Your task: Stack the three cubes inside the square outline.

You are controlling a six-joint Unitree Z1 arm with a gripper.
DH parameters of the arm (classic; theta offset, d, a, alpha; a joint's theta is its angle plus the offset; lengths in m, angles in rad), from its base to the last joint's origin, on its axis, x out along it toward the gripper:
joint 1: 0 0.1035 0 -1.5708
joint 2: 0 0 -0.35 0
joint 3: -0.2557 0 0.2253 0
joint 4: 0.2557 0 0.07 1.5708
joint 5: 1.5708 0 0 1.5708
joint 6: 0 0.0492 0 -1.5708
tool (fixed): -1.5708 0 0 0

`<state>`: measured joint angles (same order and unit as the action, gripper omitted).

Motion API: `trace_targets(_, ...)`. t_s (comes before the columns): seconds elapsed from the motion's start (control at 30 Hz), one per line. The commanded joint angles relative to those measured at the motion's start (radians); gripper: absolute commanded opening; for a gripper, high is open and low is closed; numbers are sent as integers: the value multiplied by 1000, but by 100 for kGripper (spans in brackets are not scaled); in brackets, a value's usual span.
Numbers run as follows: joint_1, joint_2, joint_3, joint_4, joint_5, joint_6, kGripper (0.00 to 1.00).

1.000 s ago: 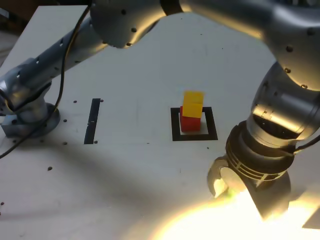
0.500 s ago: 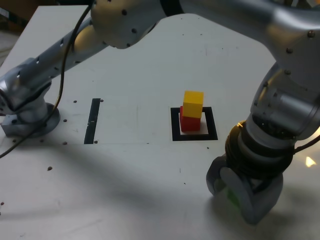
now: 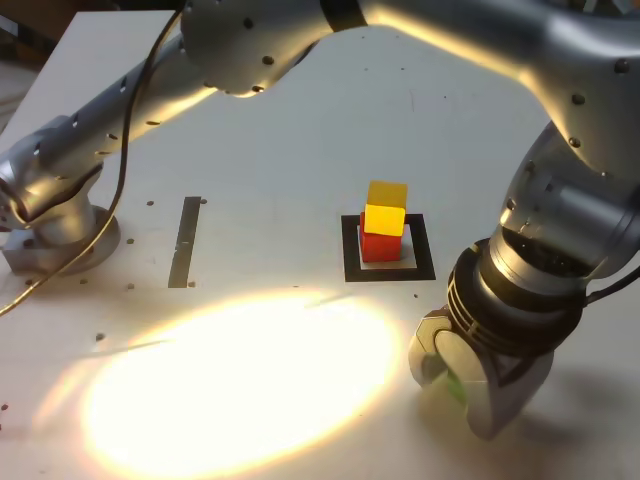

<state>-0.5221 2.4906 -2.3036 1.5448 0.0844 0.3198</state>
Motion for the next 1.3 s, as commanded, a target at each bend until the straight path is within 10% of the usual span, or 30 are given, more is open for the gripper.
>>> trace_targets(0.0,3,-13,6,10,2,-7,29)
trace_targets(0.7,319,-359,232,74,-52,-215,29)
trace_targets(1.27,463,-382,342,61,-122,-274,29)
